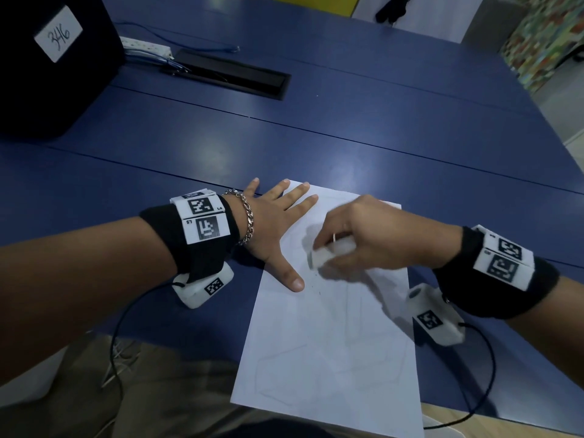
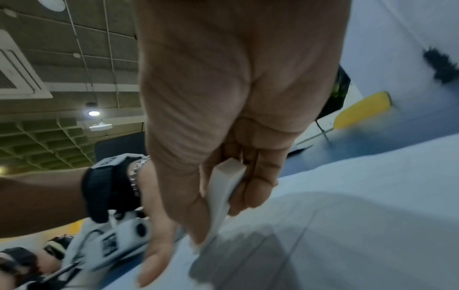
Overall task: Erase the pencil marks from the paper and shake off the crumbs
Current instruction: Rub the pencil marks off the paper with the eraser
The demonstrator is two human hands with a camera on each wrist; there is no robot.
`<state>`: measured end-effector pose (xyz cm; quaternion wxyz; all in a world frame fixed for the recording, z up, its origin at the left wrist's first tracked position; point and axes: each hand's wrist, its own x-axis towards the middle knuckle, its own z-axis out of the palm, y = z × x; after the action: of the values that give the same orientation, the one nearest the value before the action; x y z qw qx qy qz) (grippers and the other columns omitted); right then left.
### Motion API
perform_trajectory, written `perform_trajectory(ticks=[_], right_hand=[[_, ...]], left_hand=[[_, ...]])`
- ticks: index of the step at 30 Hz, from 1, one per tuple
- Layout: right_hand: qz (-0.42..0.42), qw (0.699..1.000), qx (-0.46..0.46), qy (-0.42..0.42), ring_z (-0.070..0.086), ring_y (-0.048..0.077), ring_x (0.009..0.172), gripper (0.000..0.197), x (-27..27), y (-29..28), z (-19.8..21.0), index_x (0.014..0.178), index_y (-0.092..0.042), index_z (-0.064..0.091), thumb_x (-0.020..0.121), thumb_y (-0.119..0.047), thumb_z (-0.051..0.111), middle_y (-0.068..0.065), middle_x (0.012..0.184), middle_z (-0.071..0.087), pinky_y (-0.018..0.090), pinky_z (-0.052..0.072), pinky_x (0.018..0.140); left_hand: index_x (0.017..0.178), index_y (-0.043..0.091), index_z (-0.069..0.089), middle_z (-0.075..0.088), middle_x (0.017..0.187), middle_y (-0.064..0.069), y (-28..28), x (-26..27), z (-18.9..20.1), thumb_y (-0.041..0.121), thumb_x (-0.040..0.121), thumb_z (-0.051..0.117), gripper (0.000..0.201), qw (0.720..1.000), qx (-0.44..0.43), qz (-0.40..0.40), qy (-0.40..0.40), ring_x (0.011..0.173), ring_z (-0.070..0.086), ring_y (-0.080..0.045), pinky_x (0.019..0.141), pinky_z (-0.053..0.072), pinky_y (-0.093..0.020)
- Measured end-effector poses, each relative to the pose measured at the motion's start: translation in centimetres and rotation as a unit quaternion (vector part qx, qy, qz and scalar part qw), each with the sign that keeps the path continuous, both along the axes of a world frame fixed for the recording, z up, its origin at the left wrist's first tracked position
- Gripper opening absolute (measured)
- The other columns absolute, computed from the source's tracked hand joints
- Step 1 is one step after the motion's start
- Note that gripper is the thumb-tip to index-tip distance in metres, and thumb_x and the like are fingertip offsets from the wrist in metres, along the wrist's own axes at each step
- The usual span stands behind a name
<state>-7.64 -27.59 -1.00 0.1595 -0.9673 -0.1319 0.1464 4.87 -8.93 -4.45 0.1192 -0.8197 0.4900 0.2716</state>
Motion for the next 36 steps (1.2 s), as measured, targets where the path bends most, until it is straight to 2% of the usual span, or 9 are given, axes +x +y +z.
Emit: perform_trajectory(ticks=[3,8,10,14,17,20,25,30,36], right_hand=[[0.027,0.999,0.001,0.041,0.063,-0.001,0.093,0.035,0.0,0.1,0.2,0.111,-0.037,0.077,0.081,-0.055,0.080,-0.022,0.100,0.070,0.013,0.047,0.080],[-0.058,0.996,-0.021,-0.070,0.065,0.012,0.086,0.036,2.6,-1.5,-0.1,0.107,-0.032,0.078,0.078,-0.050,0.068,-0.013,0.095,0.071,0.040,0.056,0.081],[-0.068,0.995,-0.016,-0.077,0.062,0.009,0.082,0.035,2.2,-1.3,-0.1,0.105,-0.031,0.078,0.077,-0.047,0.066,-0.016,0.091,0.068,0.036,0.055,0.079],[-0.002,1.000,-0.014,0.024,0.062,0.000,0.088,0.035,0.4,-0.3,0.4,0.108,-0.038,0.076,0.079,-0.055,0.074,-0.022,0.096,0.069,0.016,0.047,0.076],[-0.029,0.999,-0.013,-0.014,0.064,0.005,0.087,0.029,1.9,-1.0,0.4,0.108,-0.034,0.078,0.080,-0.045,0.078,-0.018,0.098,0.072,0.027,0.053,0.080],[-0.062,0.995,-0.020,-0.074,0.066,0.016,0.084,0.030,3.1,-1.6,0.2,0.106,-0.027,0.079,0.079,-0.037,0.071,-0.010,0.096,0.073,0.041,0.056,0.079],[-0.019,1.000,-0.025,0.003,0.065,0.005,0.090,0.034,1.5,-1.2,0.2,0.110,-0.036,0.077,0.079,-0.048,0.073,-0.020,0.102,0.071,0.026,0.052,0.081],[-0.101,0.991,-0.023,-0.080,0.068,0.018,0.093,0.027,1.8,-3.5,0.1,0.108,-0.024,0.081,0.083,-0.032,0.078,-0.010,0.101,0.075,0.032,0.054,0.083],[-0.041,0.998,-0.014,-0.043,0.064,0.008,0.089,0.028,-0.6,-2.0,-0.1,0.110,-0.030,0.079,0.084,-0.040,0.076,-0.015,0.101,0.071,0.023,0.050,0.079]], left_hand=[[0.158,0.033,-0.033,-0.041,0.165,0.012,0.0,0.0,0.1,0.102,0.050,0.064,0.161,1.000,0.003,0.000,0.000,0.154,-0.035,-0.020,0.121,-0.011,-0.070],[0.156,0.035,-0.037,-0.042,0.164,0.014,0.1,0.2,-0.1,0.104,0.046,0.062,0.163,1.000,0.000,0.003,0.010,0.153,-0.038,-0.017,0.121,-0.013,-0.070],[0.156,0.036,-0.037,-0.043,0.164,0.014,0.1,0.2,-0.1,0.104,0.047,0.062,0.162,1.000,0.001,0.002,0.009,0.153,-0.038,-0.018,0.121,-0.013,-0.070],[0.157,0.035,-0.035,-0.043,0.164,0.014,0.0,0.2,0.0,0.104,0.048,0.062,0.162,1.000,0.003,0.001,0.005,0.153,-0.037,-0.018,0.121,-0.012,-0.070],[0.156,0.036,-0.036,-0.043,0.163,0.014,0.1,0.3,-0.2,0.106,0.045,0.061,0.163,1.000,0.000,-0.001,0.005,0.153,-0.037,-0.018,0.121,-0.012,-0.070],[0.155,0.037,-0.037,-0.042,0.164,0.015,0.1,0.3,-0.3,0.106,0.044,0.061,0.163,1.000,-0.004,0.000,0.010,0.153,-0.037,-0.018,0.121,-0.013,-0.070],[0.156,0.037,-0.036,-0.043,0.164,0.013,0.1,0.4,-0.3,0.106,0.045,0.059,0.162,1.000,0.003,-0.005,-0.001,0.154,-0.036,-0.019,0.121,-0.011,-0.070],[0.150,0.053,-0.037,-0.046,0.162,0.010,0.1,0.3,-0.2,0.106,0.045,0.059,0.151,1.000,0.010,-0.011,0.010,0.154,-0.036,-0.025,0.116,-0.008,-0.079],[0.151,0.053,-0.035,-0.044,0.163,0.009,-0.1,0.1,0.1,0.104,0.047,0.063,0.151,1.000,0.021,-0.006,0.000,0.155,-0.033,-0.027,0.115,-0.005,-0.082]])
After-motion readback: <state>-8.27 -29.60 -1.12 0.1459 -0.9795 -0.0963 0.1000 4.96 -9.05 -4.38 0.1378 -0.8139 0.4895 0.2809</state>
